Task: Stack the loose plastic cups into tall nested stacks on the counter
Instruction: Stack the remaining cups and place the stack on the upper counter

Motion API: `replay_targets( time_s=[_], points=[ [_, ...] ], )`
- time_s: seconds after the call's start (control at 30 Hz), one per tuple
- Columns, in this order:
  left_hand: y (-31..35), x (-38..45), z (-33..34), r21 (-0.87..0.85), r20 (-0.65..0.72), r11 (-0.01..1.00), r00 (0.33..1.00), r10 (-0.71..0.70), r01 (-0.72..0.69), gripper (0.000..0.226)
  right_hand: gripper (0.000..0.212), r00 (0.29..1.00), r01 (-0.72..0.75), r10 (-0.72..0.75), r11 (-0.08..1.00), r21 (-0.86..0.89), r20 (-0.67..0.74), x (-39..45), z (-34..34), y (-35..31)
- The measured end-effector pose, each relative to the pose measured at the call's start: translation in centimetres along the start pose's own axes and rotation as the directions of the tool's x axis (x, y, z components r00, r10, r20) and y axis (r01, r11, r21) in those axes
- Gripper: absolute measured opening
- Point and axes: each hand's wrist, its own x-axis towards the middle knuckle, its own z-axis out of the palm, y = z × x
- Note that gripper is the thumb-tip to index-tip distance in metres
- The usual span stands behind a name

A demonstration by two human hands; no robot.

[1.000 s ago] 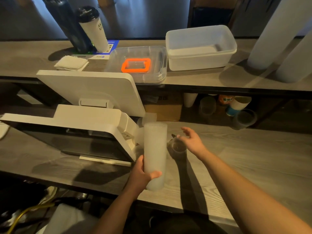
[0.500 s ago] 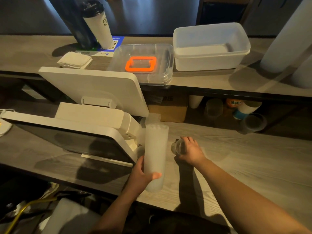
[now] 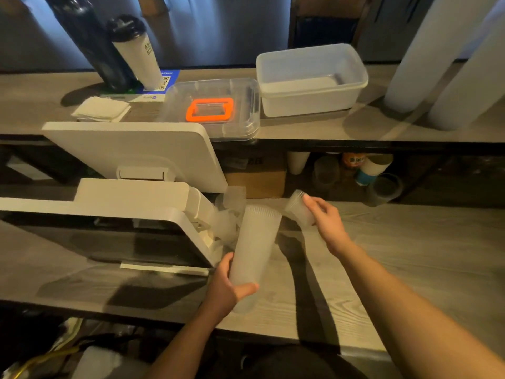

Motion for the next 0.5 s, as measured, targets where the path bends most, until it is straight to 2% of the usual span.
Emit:
replay_targets(
  time_s=[0.13, 0.27, 0.43, 0.5],
  points=[
    [-0.3, -0.7, 0.0, 0.057, 0.025, 0.998, 0.999, 0.025, -0.026, 0.11, 0.045, 0.993, 0.1, -0.1, 0.995, 0.005, 0.057, -1.4, 0.4, -2.5],
    [-0.4, -1.1, -0.3, 0.113, 0.046, 0.991, 0.997, 0.065, -0.069, 0.118, 0.053, 0.979, 0.154, -0.135, 0.981, -0.119, 0.156, -2.7, 1.5, -3.7],
    [-1.1, -1.5, -0.5, 0.143, 0.065, 0.986, 0.995, 0.082, -0.091, 0.101, 0.062, 0.966, 0.217, -0.164, 0.935, -0.281, 0.201, -4.3, 2.4, -4.0],
    [-1.5, -1.4, -0.6, 0.142, 0.051, 0.985, 0.995, 0.089, -0.095, 0.1, 0.063, 0.959, 0.239, -0.169, 0.915, -0.326, 0.229, -5.0, 2.7, -4.0]
  ],
)
